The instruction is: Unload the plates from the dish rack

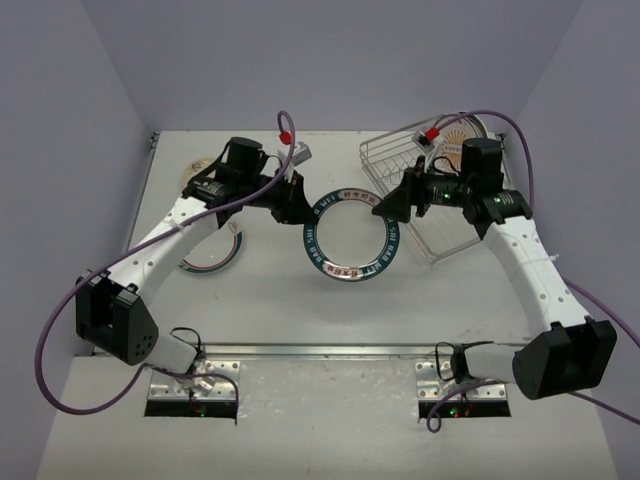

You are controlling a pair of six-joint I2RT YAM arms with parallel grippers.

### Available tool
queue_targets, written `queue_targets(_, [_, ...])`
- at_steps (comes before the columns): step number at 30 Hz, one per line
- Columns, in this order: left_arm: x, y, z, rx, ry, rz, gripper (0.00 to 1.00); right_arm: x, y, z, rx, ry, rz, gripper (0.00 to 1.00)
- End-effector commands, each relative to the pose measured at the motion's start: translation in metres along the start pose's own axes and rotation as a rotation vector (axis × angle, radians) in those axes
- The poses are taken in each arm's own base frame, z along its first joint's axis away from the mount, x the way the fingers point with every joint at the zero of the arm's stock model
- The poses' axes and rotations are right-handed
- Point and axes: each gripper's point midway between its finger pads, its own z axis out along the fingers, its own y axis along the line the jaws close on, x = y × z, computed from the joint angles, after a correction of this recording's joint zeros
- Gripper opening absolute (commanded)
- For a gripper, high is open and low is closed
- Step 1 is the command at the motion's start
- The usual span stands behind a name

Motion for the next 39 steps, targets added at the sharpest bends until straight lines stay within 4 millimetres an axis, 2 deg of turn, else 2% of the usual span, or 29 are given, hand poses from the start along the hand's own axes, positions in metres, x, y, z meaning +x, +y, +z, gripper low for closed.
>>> queue_targets(1, [0.008,0.034,-0.026,0.0,-0.04,-0.147,0.0,-0.026,0.005,0.004,-0.005,-0.056,-0.027,0.85])
queue_targets(4, [0.03,0.07,-0.056,-0.059,-0.05,-0.23,0.0,-0.024,-0.007,0.006,0.05,-0.054,-0.006,0.99])
queue_targets(6, [0.047,0.092,-0.079,-0.102,-0.061,-0.299,0.0,-0.022,-0.01,0.008,0.056,-0.053,0.008,0.99])
queue_targets(11, [0.096,0.169,-0.158,-0.294,-0.087,-0.428,0.0,-0.018,-0.018,0.015,0.06,-0.046,0.038,0.99])
queue_targets(13, [0.111,0.183,-0.175,-0.318,-0.069,-0.484,0.0,-0.018,-0.02,0.017,0.055,-0.045,0.046,0.99])
queue_targets(14, [0.126,0.199,-0.188,-0.339,-0.072,-0.533,0.0,-0.018,-0.02,0.017,0.052,-0.046,0.046,0.99])
queue_targets(16, [0.143,0.219,-0.206,-0.359,-0.081,-0.601,0.0,-0.015,-0.022,0.019,0.049,-0.045,0.049,0.99])
queue_targets(17, [0.141,0.222,-0.209,-0.366,-0.086,-0.595,0.0,-0.015,-0.024,0.02,0.052,-0.044,0.051,0.99])
queue_targets(19, [0.161,0.246,-0.227,-0.358,-0.125,-0.69,0.0,-0.011,-0.027,0.022,0.059,-0.034,0.057,0.99])
queue_targets(22, [0.175,0.267,-0.241,-0.367,-0.154,-0.751,0.0,-0.006,-0.032,0.024,0.063,-0.021,0.062,0.99])
queue_targets(25, [0.187,0.281,-0.245,-0.401,-0.144,-0.771,0.0,-0.004,-0.034,0.026,0.065,-0.013,0.065,0.99])
queue_targets(32, [0.195,0.303,-0.25,-0.477,-0.14,-0.758,0.0,-0.005,-0.039,0.029,0.07,-0.006,0.078,0.99])
queue_targets(38, [0.201,0.315,-0.256,-0.55,-0.13,-0.76,0.17,-0.008,-0.042,0.028,0.088,-0.005,0.069,0.99])
queue_targets(39, [0.2,0.315,-0.258,-0.565,-0.132,-0.754,0.23,-0.009,-0.046,0.028,0.11,-0.005,0.066,0.99])
